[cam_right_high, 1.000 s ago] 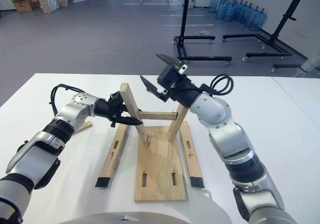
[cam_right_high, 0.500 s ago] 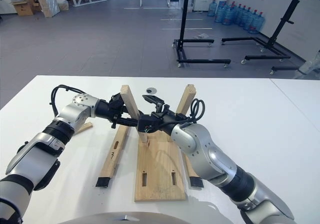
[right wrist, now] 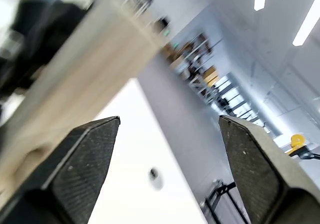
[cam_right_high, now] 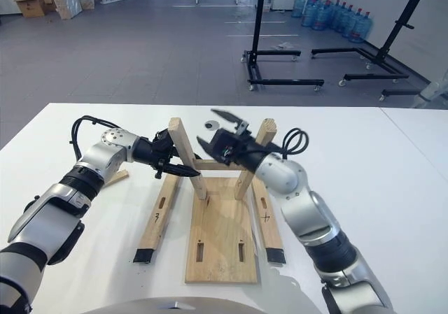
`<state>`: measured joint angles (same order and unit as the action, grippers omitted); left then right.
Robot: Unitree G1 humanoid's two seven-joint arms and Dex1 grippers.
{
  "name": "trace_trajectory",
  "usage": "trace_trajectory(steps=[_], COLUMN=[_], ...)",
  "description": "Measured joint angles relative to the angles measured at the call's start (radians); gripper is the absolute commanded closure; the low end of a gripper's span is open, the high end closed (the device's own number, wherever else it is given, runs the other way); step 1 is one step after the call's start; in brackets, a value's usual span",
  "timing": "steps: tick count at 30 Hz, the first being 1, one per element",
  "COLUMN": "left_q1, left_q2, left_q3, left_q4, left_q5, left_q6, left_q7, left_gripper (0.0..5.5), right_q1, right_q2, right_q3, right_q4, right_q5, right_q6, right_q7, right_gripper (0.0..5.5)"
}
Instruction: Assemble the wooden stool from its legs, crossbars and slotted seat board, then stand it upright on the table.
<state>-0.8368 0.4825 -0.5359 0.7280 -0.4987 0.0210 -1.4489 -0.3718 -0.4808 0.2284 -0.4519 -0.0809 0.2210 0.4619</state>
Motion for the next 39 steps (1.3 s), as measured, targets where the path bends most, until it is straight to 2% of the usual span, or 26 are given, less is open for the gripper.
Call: trace_trajectory(steps=[2,6,10,13,19,27,39], left_q1=[-0.001,-0.003,-0.004,-0.004,-0.004,-0.011,-0.044], left_q2=[0.000,-0.001,-0.002,-0.001,-0.001,-0.006,0.004], left_q3=[0.000,-0.001,-0.003,-0.003,-0.003,-0.005,-0.006], left_q4=[0.001,0.001,0.003,0.006,0.010,0.023,0.091], left_q5=[0.000,0.000,0.000,0.000,0.000,0.000,0.000], left_q6=[-0.002,-0.003,-0.004,-0.005,-0.008,-0.012,-0.032], left_q7=[-0.001,-0.002,-0.002,-0.002,-0.003,-0.009,-0.056], left_gripper=[3.41,3.41,3.41,3.41,3.41,3.41,3.41], right_q1=[-0.050,-0.093,0.034,0.161,0.285,0.209,0.167], right_q2=[0.007,0.004,-0.080,-0.125,-0.136,-0.113,-0.108], right_q3=[-0.110,-0.386,-0.685,-0.777,-0.731,-0.560,-0.474], right_q4=[-0.014,0.002,0.192,0.316,0.360,0.397,0.394], right_q5=[0.123,0.531,0.942,1.074,1.130,1.101,1.056], right_q6=[-0.005,0.057,0.234,0.350,0.490,0.492,0.438], right_q7=[0.003,0.069,0.278,0.417,0.572,0.639,0.656], right_gripper=[1.88,1.88,1.88,1.88,1.88,1.88,1.88])
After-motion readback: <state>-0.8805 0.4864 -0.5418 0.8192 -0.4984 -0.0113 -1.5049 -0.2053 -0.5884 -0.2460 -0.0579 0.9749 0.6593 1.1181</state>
